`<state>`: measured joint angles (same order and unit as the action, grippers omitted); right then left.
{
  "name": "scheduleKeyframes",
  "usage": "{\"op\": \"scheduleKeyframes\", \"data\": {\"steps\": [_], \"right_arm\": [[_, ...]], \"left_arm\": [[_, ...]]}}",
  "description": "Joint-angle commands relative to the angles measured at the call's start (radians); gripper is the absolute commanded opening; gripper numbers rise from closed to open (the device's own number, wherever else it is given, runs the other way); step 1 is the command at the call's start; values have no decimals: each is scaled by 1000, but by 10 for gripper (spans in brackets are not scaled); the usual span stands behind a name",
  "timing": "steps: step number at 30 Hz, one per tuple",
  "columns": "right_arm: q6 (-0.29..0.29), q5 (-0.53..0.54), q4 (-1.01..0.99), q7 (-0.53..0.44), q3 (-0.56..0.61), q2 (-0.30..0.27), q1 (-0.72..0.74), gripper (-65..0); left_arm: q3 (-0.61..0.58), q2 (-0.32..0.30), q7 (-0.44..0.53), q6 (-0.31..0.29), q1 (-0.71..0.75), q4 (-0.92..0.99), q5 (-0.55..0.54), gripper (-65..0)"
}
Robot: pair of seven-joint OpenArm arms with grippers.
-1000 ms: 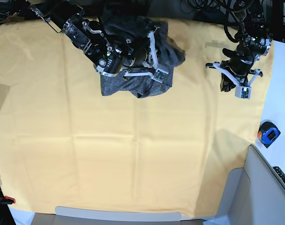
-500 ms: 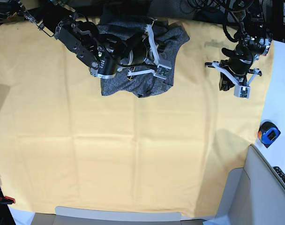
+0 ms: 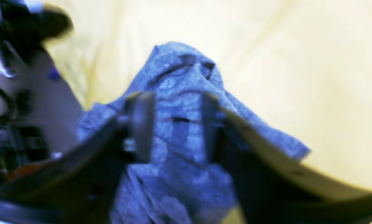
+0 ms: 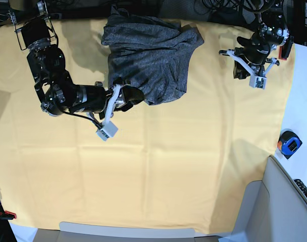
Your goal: Fold the T-shirt properly
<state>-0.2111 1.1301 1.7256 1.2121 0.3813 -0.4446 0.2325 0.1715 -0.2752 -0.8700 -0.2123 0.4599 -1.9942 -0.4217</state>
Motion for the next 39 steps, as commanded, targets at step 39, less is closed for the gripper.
{"op": "scheduleKeyframes", "data": {"steps": [39], "right_arm": [[-270,118,-540,117,-365,204,-106,-170]], "left_arm": [[4,-2,10,-2,13,-14,-4,-547]]}}
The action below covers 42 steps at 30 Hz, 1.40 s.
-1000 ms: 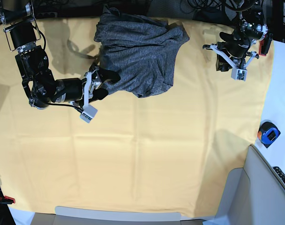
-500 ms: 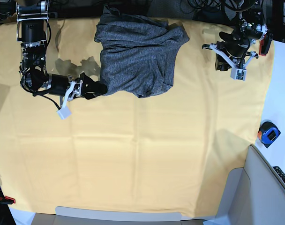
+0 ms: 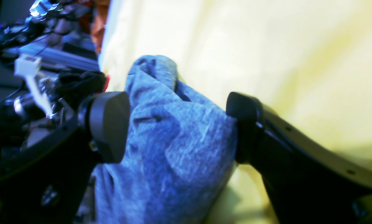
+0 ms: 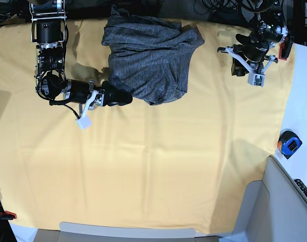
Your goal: Fold the T-shirt properly
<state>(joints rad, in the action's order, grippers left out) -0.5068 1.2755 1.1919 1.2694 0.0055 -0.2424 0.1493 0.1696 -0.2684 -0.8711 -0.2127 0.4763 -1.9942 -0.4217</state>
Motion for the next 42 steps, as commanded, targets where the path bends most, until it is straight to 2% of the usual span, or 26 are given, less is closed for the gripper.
{"op": "scheduleKeyframes", "data": {"steps": [1,9,13,18,22,31,33,36,38,40,42], "right_arm": [[55,-35,16,51,12,1,-29,-170],[164,-216,162,39,15,-8,-52,-170],[168,-228,199,40,17,-25,-61,-170],[165,-219,204,40,78,-51,-60,-171],[164,-219,197,40,116,-33,-49,-171],[162,-227,196,40,120,18,-53,-182],[161,-227,196,40,126,19,-55,-252],[161,-230,194,33,153,19,-55,-455],[161,-230,176,33,153,19,-55,-550],[161,-230,154,33,155,18,-55,-607],[161,-230,148,33,155,18,-55,-619]], "left_arm": [[6,-9,11,-1,-3,-14,-4,-547],[3,-9,10,3,-6,-14,-4,-547],[3,-9,10,3,-6,-14,-4,-547],[3,-9,10,3,-6,-14,-4,-547],[3,-9,10,3,-6,-14,-4,-547],[8,-9,8,2,-3,-14,-4,-547],[9,-9,-15,0,-1,-14,-4,-538],[9,-9,-96,-3,-1,-14,-9,-489],[9,-9,-129,-4,-1,-15,-10,-461],[9,-9,-162,-41,-1,-15,-12,-447],[11,-9,-230,-107,-6,-15,-12,-446]]}}
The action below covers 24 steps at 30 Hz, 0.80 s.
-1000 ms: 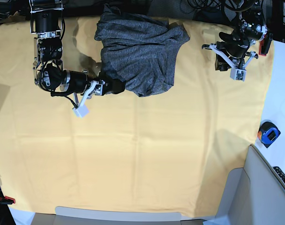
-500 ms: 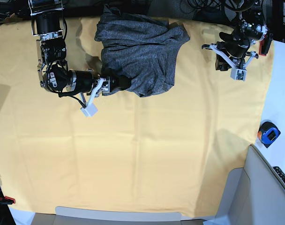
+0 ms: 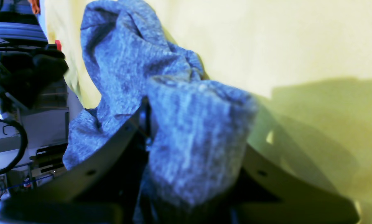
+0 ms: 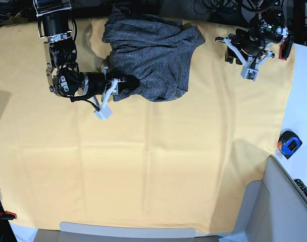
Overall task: Fold the T-shirt properly
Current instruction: 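Move the left gripper to the bundle's opposite side and grasp the fabric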
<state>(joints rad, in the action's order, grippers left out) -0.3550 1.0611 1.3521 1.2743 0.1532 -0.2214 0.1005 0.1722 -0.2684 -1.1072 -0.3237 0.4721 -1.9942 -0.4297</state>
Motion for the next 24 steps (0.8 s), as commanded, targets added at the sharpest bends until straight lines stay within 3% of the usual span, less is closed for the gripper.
{"op": "scheduleKeyframes", "data": {"steps": [1,4,9,15,24], "right_arm": [[9,-15,-12,28,7,-3,-6,-619],[9,-15,-12,28,7,-3,-6,-619],[9,-15,-12,28,7,-5,-6,-619],[9,-15,-12,28,7,-3,-6,-619],[9,-15,-12,28,7,-5,-5,-619]], "left_arm": [[8,-9,-30,-27,-2,-17,-5,-445],[8,-7,-147,-136,-17,-18,-71,-441],[8,-13,-289,-139,-45,-15,-327,-414],[-3,-10,-289,-139,-46,-14,-512,-412],[-113,-15,-289,-139,-48,168,-547,-404]]}}
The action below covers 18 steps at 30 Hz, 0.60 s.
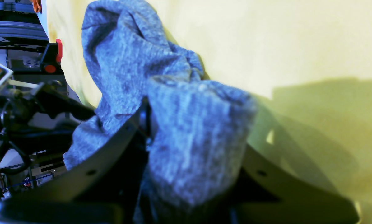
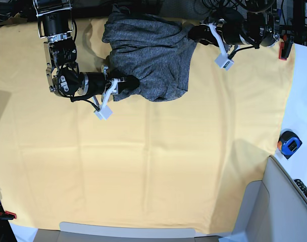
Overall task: Fold the T-shirt properly
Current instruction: 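Move the left gripper to the bundle's opposite side and grasp the fabric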
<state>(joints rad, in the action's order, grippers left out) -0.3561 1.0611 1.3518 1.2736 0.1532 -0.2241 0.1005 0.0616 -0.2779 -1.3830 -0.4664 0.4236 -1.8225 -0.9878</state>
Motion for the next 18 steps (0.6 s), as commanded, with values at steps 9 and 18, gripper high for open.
{"op": "scheduleKeyframes", "data": {"steps": [9,18], "right_arm": [[10,-15,-13,28,7,-2,-2,-621],[10,-15,-13,28,6,-2,-6,-621]], "left_arm": [[-130,-5,-13,4,-59,20,13,-403],[-105,-1,-13,64,-68,22,71,-434]]}}
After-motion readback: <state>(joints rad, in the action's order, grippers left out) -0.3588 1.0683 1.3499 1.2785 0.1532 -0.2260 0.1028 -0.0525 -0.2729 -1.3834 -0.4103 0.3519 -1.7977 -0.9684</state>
